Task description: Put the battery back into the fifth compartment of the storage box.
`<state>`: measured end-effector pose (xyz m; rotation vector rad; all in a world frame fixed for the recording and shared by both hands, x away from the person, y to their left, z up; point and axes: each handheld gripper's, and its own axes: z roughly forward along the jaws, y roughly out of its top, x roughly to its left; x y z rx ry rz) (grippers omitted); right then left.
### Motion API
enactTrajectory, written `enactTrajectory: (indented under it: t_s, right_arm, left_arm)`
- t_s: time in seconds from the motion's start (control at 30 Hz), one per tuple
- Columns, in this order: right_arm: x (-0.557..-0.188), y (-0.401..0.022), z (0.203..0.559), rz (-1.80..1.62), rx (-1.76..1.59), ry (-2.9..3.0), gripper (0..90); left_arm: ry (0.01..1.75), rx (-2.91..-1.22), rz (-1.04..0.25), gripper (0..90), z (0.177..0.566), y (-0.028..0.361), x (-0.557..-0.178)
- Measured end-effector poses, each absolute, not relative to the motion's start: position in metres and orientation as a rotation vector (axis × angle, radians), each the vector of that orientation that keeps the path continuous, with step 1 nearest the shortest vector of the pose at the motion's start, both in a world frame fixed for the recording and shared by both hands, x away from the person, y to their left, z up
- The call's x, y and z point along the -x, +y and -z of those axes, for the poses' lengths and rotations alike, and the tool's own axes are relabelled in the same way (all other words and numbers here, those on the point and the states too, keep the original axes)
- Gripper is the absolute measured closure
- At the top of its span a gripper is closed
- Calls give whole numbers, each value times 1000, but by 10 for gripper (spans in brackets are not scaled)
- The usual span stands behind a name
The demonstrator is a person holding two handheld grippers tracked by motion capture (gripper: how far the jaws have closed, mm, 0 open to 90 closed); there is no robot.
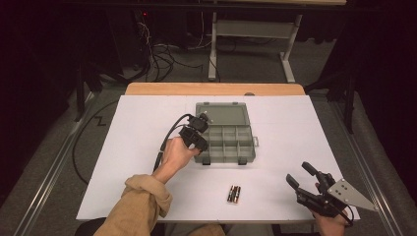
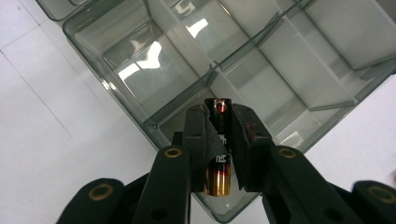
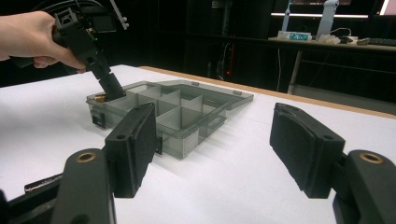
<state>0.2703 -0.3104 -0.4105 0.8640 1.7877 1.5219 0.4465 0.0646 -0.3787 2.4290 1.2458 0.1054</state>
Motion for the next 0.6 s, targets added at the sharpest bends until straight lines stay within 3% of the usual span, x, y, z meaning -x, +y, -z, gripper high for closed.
enactTrajectory:
  t_s: [0.43, 0.6]
  right_arm:
    - [-270, -310, 410, -1522, -863, 1788, 332]
    - [-270, -310, 410, -1521, -861, 1789, 333]
  left_arm:
    - [1254, -2455, -102, 753, 383, 63, -448]
    - [1244, -2441, -114, 695, 377, 64, -444]
